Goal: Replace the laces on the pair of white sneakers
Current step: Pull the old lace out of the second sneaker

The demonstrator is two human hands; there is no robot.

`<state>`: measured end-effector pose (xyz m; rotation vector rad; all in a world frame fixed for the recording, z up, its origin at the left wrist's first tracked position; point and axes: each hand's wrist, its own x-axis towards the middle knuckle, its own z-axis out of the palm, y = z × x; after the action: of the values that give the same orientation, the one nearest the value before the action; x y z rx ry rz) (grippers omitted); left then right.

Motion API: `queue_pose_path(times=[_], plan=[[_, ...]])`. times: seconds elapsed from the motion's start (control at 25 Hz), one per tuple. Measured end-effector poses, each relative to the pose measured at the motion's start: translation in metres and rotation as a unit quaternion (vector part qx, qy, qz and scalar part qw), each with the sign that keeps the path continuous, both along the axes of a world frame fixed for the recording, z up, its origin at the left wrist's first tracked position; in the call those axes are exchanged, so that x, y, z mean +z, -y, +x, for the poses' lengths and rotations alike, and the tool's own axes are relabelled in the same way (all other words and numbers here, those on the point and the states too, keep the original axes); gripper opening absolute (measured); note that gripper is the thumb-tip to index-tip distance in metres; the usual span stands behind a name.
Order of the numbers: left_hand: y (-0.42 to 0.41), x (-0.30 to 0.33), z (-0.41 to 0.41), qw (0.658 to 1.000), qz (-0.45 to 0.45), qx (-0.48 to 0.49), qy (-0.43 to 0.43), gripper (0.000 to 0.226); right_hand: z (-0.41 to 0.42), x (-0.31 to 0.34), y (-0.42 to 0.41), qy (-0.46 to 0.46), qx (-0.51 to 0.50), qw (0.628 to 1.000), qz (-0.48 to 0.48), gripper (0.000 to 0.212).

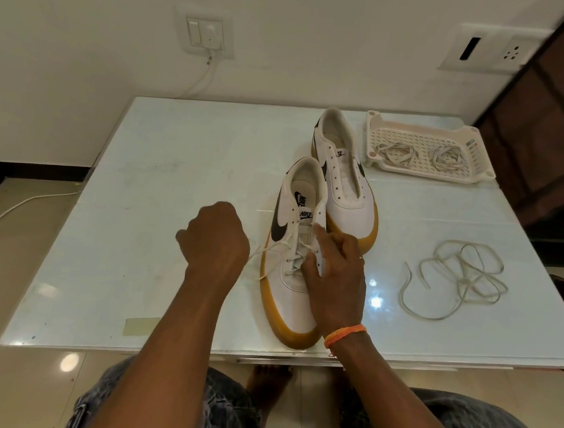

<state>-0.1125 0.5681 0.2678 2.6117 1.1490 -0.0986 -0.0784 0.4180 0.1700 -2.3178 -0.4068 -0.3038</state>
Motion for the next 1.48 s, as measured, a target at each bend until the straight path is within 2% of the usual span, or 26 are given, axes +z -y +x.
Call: queue_pose_path(times=[0.08,0.12,0.2,0.28,0.4,0.48,0.56,0.6,0.64,0.68,0.72,0.8,0.84,0.88,0.92,1.0,1.16,1.32,1.4,1.48], plan=[[0.011,-0.001,-0.004,0.995,0.023,-0.056,-0.085,0.023,0.003,0.002,-0.003,0.039,0.029,0.998,-0.035,0.047],[0.017,-0.003,-0.002,0.992,0.031,-0.086,-0.091,0.024,0.005,0.004,-0.004,0.047,0.042,0.997,-0.047,0.045],[0.027,-0.006,0.006,0.987,0.024,-0.154,-0.036,0.029,0.012,0.010,-0.005,0.050,0.069,0.993,-0.079,0.034],[0.034,-0.008,0.014,0.979,-0.024,-0.202,0.032,0.036,0.019,0.015,-0.006,0.041,0.085,0.988,-0.122,0.020],[0.044,-0.009,0.018,0.977,-0.037,-0.206,0.034,0.032,0.023,0.018,-0.008,0.035,0.081,0.988,-0.127,0.010],[0.055,-0.011,0.012,0.980,-0.019,-0.197,0.031,0.028,0.022,0.020,-0.009,0.018,0.060,0.996,-0.068,0.006],[0.066,-0.014,0.002,0.983,-0.006,-0.182,0.030,0.029,0.022,0.017,-0.006,-0.055,-0.001,0.998,0.034,0.009],[0.070,-0.016,-0.002,0.984,-0.016,-0.176,0.025,0.029,0.024,0.016,-0.003,-0.127,-0.045,0.982,0.132,0.012],[0.074,-0.018,-0.006,0.984,-0.027,-0.175,0.019,0.030,0.025,0.016,0.000,-0.195,-0.082,0.949,0.234,0.019],[0.077,-0.019,-0.009,0.983,-0.034,-0.181,0.009,0.033,0.025,0.016,0.002,-0.238,-0.105,0.917,0.301,0.025],[0.080,-0.019,-0.011,0.981,-0.035,-0.188,-0.002,0.037,0.023,0.018,0.004,-0.252,-0.111,0.907,0.318,0.027],[0.087,-0.018,-0.014,0.982,-0.039,-0.186,-0.018,0.045,0.020,0.022,0.003,-0.170,-0.068,0.956,0.228,0.011],[0.090,-0.018,-0.016,0.982,-0.045,-0.181,-0.023,0.046,0.020,0.024,0.002,-0.111,-0.020,0.979,0.169,0.009],[0.092,-0.018,-0.018,0.982,-0.052,-0.179,-0.030,0.047,0.022,0.026,0.000,-0.075,0.021,0.990,0.119,0.023],[0.092,-0.018,-0.020,0.981,-0.057,-0.183,-0.042,0.050,0.026,0.028,0.000,-0.068,0.051,0.994,0.075,0.032],[0.088,-0.020,-0.021,0.972,-0.066,-0.209,-0.087,0.065,0.032,0.028,-0.001,-0.032,0.079,0.996,-0.014,0.033],[0.085,-0.022,-0.016,0.959,-0.065,-0.228,-0.155,0.074,0.033,0.024,-0.002,0.048,0.115,0.985,-0.120,0.008],[0.091,-0.031,-0.011,0.963,-0.101,-0.187,-0.164,0.081,0.034,0.021,-0.002,0.073,0.118,0.981,-0.139,0.021],[0.093,-0.034,-0.010,0.968,-0.111,-0.169,-0.151,0.086,0.033,0.021,-0.005,0.050,0.109,0.986,-0.118,0.028],[0.092,-0.034,-0.011,0.969,-0.110,-0.174,-0.134,0.089,0.033,0.021,-0.006,0.001,0.100,0.992,-0.080,0.025]])
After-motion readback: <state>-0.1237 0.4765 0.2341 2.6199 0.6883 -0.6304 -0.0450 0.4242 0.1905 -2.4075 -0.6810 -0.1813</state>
